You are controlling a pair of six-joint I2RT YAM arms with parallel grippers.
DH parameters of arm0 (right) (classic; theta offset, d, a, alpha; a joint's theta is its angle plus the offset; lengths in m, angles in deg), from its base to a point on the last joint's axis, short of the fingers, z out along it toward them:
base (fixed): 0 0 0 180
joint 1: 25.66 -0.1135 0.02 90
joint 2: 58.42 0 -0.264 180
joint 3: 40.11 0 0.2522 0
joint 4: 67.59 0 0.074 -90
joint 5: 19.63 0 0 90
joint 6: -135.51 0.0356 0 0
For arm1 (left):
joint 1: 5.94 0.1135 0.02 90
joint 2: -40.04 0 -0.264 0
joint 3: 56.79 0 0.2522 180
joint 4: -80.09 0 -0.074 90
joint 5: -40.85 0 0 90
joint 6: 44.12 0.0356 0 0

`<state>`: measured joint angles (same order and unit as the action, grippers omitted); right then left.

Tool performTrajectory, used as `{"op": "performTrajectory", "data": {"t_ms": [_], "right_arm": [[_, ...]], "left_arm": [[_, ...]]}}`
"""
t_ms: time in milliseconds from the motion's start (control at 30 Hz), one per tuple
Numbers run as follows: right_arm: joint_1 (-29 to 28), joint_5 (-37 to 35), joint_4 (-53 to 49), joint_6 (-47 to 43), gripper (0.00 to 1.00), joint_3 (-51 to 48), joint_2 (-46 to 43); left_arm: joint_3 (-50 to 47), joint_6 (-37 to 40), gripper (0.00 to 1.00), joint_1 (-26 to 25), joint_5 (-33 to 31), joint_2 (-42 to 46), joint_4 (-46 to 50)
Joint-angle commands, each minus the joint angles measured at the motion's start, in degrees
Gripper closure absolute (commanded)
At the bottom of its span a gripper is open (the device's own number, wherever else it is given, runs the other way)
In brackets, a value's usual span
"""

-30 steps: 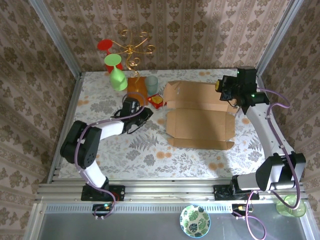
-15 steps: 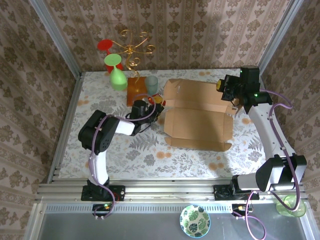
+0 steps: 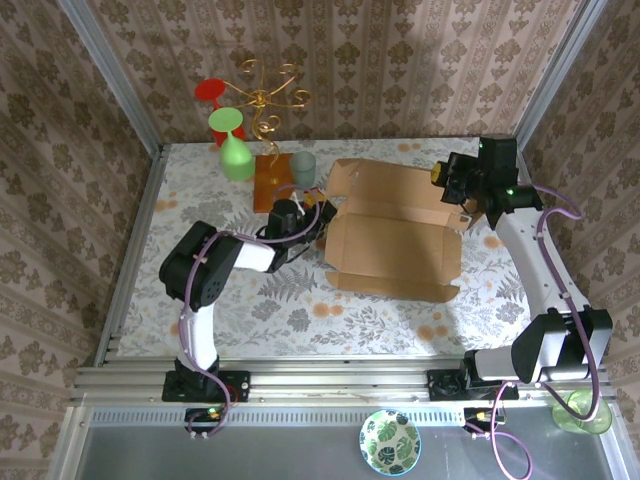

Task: Fold the paper box

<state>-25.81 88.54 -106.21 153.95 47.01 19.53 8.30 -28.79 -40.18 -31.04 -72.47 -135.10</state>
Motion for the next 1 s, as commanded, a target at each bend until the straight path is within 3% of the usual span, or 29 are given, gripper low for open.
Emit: {"op": "performTrajectory", "data": {"t_ms": [0, 267, 433, 733, 967], "right_arm": [[0.01, 1.22, 2.33, 1.83, 1.0, -1.24, -0.32], [-1.51, 0.52, 4.54, 1.99, 1.0, -3.72, 1.05], [-2.88, -1.61, 7.44, -3.64, 1.0, -5.38, 2.88], [-6.66, -3.37, 26.75, -8.83, 1.0, -12.72, 7.65], [-7.05, -3.09, 34.4, -12.67, 1.0, -17.37, 8.15]], "left_arm": [[-1.24, 4.87, 0.56, -1.99, -2.04, 3.93, 2.1], [-1.84, 10.13, 0.53, -4.47, -5.95, 4.13, 7.77], [-7.28, 8.71, 0.54, -3.64, -10.18, 6.33, 10.01], [-14.37, 6.43, 0.54, -0.15, -8.56, 8.65, 7.39], [-18.99, 5.78, 0.55, 0.58, -9.23, 14.61, 13.19]]}}
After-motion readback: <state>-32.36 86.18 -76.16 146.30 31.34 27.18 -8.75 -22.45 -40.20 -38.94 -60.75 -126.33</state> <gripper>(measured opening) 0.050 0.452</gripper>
